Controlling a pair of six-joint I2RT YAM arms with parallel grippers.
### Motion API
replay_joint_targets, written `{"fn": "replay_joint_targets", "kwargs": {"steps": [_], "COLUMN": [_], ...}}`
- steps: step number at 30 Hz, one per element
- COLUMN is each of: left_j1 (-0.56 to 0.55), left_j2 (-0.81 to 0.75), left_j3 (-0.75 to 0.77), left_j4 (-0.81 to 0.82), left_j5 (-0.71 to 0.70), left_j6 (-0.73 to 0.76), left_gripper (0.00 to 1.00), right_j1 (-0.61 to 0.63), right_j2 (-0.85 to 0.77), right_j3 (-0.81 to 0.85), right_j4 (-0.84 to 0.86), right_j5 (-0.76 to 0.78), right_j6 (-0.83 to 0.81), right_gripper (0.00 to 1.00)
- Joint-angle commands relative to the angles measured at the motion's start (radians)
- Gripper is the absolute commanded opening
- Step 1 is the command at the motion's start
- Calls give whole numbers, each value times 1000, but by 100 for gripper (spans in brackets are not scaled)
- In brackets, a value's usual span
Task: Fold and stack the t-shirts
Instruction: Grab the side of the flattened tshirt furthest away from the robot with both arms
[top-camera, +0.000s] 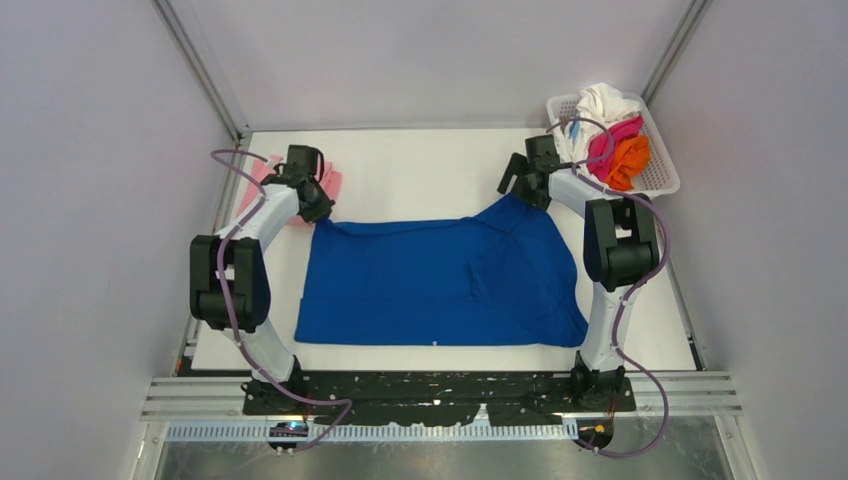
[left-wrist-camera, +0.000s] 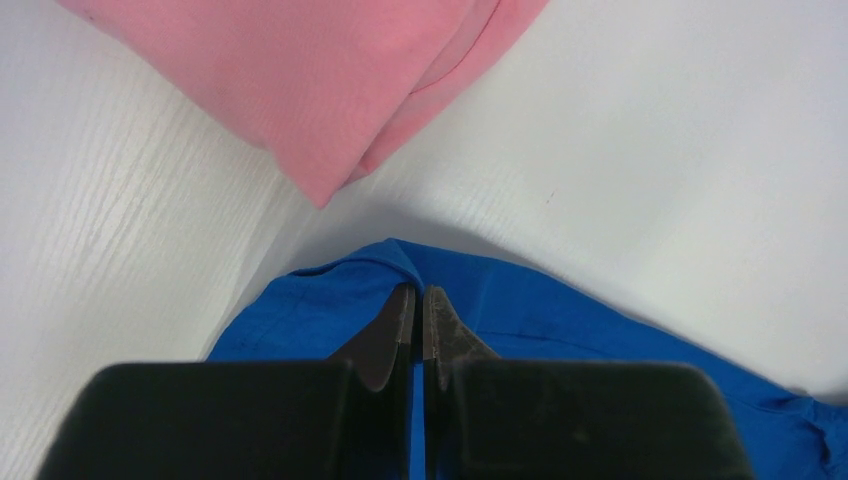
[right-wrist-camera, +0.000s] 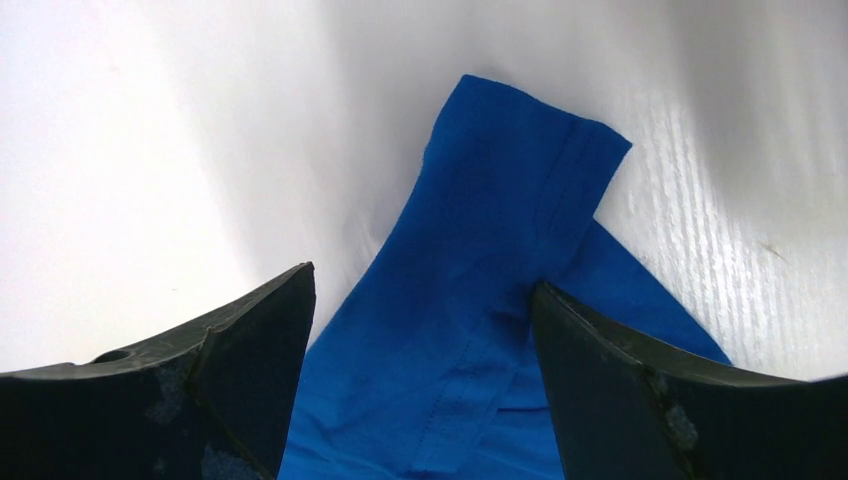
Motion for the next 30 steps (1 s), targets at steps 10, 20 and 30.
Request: {"fn": "replay_joint_targets", "kwargs": {"steps": [10,20,30], "left_j1": [6,7,7], "left_j2": [-45,-44,-39], "left_j3": [13,10,16], "left_j4": [21,27,27], "left_j5": [7,16,19], "left_j6": [12,13,21], "left_gripper": [0,0,0], "right_j1": [-2,-5,-11], "right_j2": [25,-88,-65], "right_j3": [39,-20,-66], "right_j4": [161,70,83], "right_j5": [-129,38,-3], "right_j6": [65,-50,-49], "right_gripper": [70,72,73]}}
